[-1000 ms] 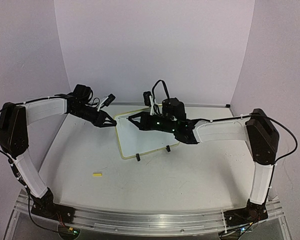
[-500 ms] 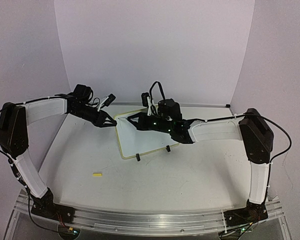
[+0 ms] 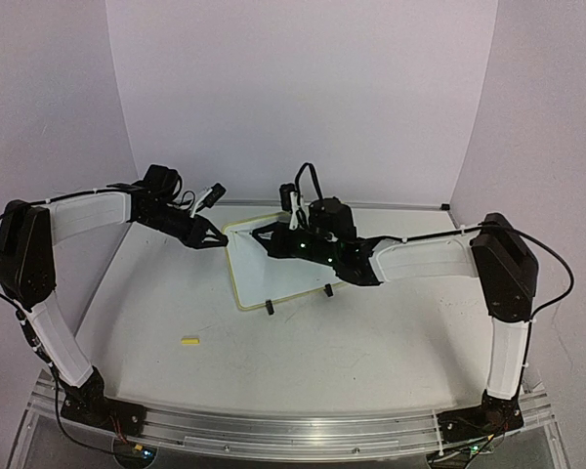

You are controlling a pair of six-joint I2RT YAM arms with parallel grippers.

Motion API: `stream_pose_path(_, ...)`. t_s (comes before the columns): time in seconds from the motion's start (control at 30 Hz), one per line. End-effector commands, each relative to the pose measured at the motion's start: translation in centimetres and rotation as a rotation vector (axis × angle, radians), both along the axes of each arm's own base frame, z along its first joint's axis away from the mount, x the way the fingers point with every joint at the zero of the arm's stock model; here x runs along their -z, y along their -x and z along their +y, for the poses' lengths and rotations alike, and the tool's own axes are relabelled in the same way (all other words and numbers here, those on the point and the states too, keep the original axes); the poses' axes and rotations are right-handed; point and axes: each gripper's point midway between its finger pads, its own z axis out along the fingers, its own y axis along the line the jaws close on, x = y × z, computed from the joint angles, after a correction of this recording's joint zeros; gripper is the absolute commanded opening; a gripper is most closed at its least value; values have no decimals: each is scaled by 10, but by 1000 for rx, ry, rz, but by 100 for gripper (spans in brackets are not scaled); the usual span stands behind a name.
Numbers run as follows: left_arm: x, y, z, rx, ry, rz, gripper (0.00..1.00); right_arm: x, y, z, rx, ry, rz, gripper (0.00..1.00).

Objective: Write a sentence on the whiteboard

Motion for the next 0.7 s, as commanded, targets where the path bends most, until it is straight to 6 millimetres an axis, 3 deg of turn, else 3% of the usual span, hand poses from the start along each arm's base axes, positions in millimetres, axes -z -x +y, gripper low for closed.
stream_pose_path(0.0,3,5,-2,14,-56,-24,0,-19,-16,-26,129,1,-45,0)
stream_pose_path(0.17,2,6,-2,14,-56,-25,0,-17,-14,-29,133,4,-42,0)
stream_pose_path(0.67,2,5,-1,13,-57,-26,0,11,1,-5,-16,14,24,0)
